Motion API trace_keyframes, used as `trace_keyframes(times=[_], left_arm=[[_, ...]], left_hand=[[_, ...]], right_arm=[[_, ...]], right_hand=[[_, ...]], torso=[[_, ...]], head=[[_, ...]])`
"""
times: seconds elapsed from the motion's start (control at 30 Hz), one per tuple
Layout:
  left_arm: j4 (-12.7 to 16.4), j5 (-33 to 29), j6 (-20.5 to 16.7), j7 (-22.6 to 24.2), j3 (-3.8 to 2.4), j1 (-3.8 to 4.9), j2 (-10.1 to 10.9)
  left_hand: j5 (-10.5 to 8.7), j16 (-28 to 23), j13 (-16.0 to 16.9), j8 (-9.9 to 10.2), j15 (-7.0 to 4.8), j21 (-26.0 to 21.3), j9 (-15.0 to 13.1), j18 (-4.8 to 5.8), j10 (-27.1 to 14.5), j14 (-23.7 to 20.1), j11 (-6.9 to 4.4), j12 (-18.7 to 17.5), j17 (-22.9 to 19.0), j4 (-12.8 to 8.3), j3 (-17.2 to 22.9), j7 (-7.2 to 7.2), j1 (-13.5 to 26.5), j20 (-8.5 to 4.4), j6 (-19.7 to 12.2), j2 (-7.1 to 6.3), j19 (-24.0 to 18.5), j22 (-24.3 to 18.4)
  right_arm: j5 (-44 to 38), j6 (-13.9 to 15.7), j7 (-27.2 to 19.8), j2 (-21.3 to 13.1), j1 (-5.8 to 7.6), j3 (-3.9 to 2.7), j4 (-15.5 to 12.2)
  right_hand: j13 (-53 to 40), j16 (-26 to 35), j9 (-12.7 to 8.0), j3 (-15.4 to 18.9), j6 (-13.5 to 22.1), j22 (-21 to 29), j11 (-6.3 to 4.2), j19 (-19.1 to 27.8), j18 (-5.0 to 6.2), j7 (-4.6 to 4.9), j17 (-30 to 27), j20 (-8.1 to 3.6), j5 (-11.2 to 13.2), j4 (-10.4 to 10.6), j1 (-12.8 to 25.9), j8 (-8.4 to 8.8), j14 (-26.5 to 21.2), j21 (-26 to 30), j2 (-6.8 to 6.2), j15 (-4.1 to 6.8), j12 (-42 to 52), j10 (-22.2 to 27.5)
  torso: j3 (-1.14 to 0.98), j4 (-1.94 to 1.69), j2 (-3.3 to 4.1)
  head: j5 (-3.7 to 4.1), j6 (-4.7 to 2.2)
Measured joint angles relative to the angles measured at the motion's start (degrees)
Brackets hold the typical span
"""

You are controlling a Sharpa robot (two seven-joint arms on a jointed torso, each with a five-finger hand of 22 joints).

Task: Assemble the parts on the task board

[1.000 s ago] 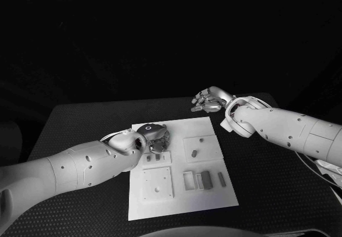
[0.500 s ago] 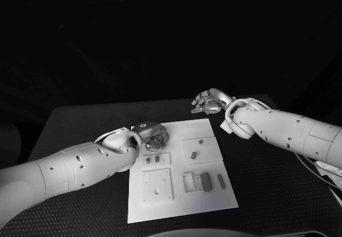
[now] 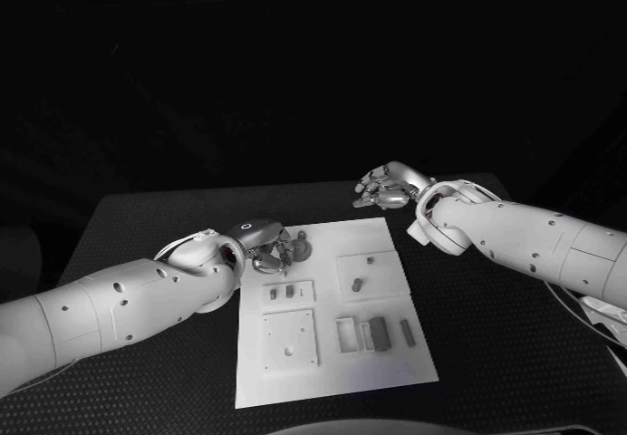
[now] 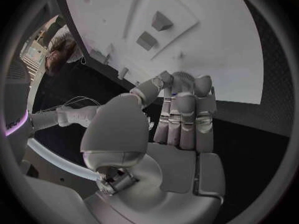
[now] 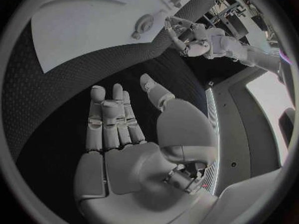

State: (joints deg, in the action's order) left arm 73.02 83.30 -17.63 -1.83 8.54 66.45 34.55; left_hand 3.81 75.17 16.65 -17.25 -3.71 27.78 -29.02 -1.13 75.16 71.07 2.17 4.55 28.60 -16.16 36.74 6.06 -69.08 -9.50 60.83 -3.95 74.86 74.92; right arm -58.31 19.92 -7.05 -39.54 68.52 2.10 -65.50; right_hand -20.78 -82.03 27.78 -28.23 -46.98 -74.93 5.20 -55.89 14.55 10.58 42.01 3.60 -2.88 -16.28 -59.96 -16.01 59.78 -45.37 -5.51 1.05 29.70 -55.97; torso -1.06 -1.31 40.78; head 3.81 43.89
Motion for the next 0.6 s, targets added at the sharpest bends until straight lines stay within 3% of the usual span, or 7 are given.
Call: trace_keyframes(times=[0.23,0.6], left_arm=[[0.60,-0.11,0.36,-0.03,0.03,0.00,1.36],[0.27,-0.09,1.03,-0.10,0.26,-0.06,1.63]], left_hand=[[-0.11,0.00,0.00,0.00,-0.05,0.00,-0.01,0.00,0.19,0.05,0.19,0.00,-0.01,-0.05,0.04,0.08,-0.05,0.09,0.07,-0.06,0.09,0.00],[-0.03,0.00,0.03,0.02,-0.06,0.00,-0.03,0.00,0.18,0.06,0.19,-0.10,-0.01,-0.15,0.12,0.08,-0.05,0.13,0.07,-0.10,0.13,-0.01]], right_arm=[[0.01,0.00,0.03,-0.15,0.00,0.00,0.04],[0.01,-0.01,0.03,-0.11,0.00,0.00,0.07]], right_hand=[[0.00,-0.22,0.00,0.00,0.01,0.01,0.03,0.00,-0.02,0.01,0.00,0.00,0.00,0.00,0.00,0.00,0.00,0.00,0.00,0.00,-0.22,-0.02],[0.05,-0.22,0.00,0.00,0.02,0.01,0.14,0.00,-0.30,0.01,0.01,0.00,0.00,0.00,0.00,0.00,0.09,0.00,0.00,-0.09,-0.22,-0.12]], torso=[[0.04,-0.05,0.05],[0.08,0.07,0.09]], head=[[-0.23,0.00],[-0.65,-0.13]])
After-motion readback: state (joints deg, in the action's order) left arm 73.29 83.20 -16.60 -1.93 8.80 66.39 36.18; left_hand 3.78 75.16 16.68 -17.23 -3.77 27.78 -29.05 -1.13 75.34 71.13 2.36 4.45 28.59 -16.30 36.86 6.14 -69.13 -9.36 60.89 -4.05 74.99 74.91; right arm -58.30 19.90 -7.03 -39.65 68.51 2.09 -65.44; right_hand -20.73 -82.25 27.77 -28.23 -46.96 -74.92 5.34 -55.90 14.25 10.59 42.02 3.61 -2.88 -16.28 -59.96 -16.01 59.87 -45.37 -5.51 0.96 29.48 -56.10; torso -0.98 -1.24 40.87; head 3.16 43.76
